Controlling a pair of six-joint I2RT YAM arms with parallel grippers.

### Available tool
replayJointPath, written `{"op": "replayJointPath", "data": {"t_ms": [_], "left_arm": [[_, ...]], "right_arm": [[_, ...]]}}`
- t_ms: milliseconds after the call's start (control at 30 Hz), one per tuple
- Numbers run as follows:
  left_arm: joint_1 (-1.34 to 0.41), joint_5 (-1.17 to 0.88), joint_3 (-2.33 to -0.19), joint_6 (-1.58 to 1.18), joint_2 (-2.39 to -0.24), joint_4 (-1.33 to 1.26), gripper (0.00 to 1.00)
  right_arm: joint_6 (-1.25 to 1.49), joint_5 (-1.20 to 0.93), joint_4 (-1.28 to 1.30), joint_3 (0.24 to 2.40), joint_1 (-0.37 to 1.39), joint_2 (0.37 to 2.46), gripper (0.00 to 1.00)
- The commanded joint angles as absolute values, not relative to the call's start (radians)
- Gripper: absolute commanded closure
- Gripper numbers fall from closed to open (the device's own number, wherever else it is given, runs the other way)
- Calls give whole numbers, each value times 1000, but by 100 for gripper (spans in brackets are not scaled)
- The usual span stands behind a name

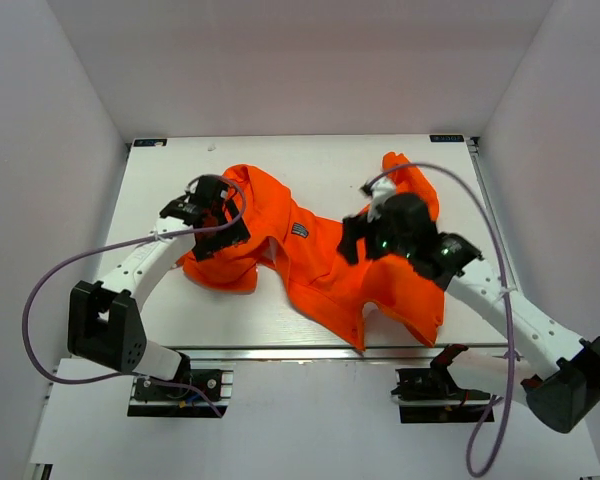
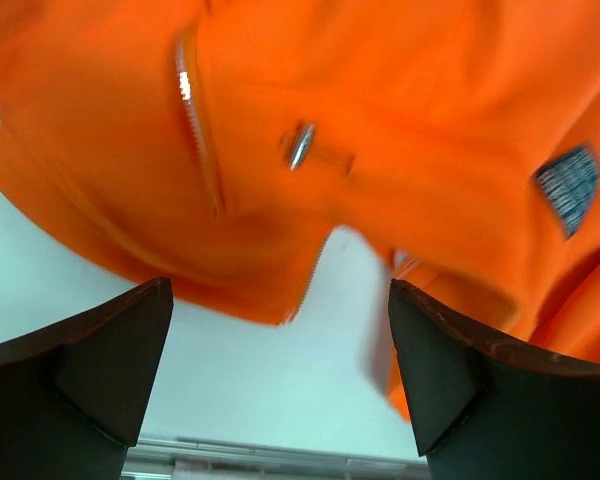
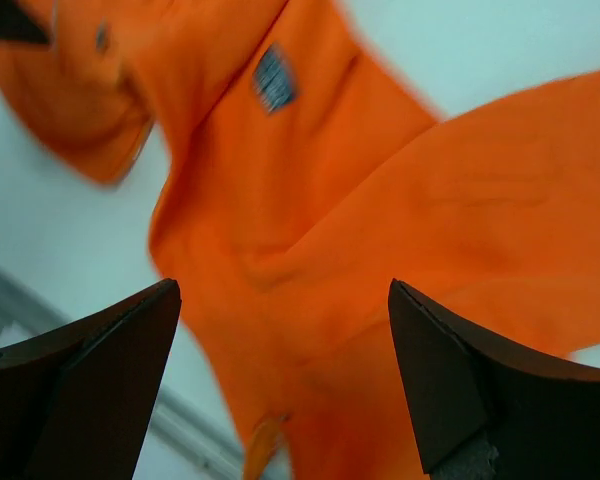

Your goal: Zip up the jacket

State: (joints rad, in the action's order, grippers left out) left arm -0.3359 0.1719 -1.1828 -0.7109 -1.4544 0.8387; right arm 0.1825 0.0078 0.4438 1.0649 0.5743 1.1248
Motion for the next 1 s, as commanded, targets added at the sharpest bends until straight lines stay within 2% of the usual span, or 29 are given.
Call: {"op": "replayJointPath", "data": {"t_ms": [0, 67, 267, 367, 433, 533, 633, 733, 967], "left_arm": [[-341, 74, -1068, -746, -1413, 795, 2], [-341, 48, -991, -724, -1396, 740, 2], [-348, 86, -953, -637, -1416, 647, 2], [-351, 129, -960, -601, -1422, 606, 2], [-362, 45, -950, -511, -1419, 525, 2], [-481, -35, -942, -396, -1408, 434, 2], [-573, 90, -965, -331, -1411, 420, 2], [-580, 229, -986, -327, -1443, 402, 2], [-580, 374, -1176, -360, -1638, 498, 3]], "right_arm": [[267, 64, 547, 945, 730, 1088, 10], [299, 116, 586, 925, 849, 1092, 11], [394, 114, 631, 891, 1041, 1149, 11], [408, 94, 577, 851, 1078, 1157, 11], [417, 100, 571, 828, 1083, 1167, 11], [440, 91, 563, 789, 1088, 1186, 11], [476, 112, 491, 698, 1095, 1135, 11], [451, 120, 368, 628, 1101, 1091, 11], [367, 196, 364, 615, 1103, 1183, 11]]}}
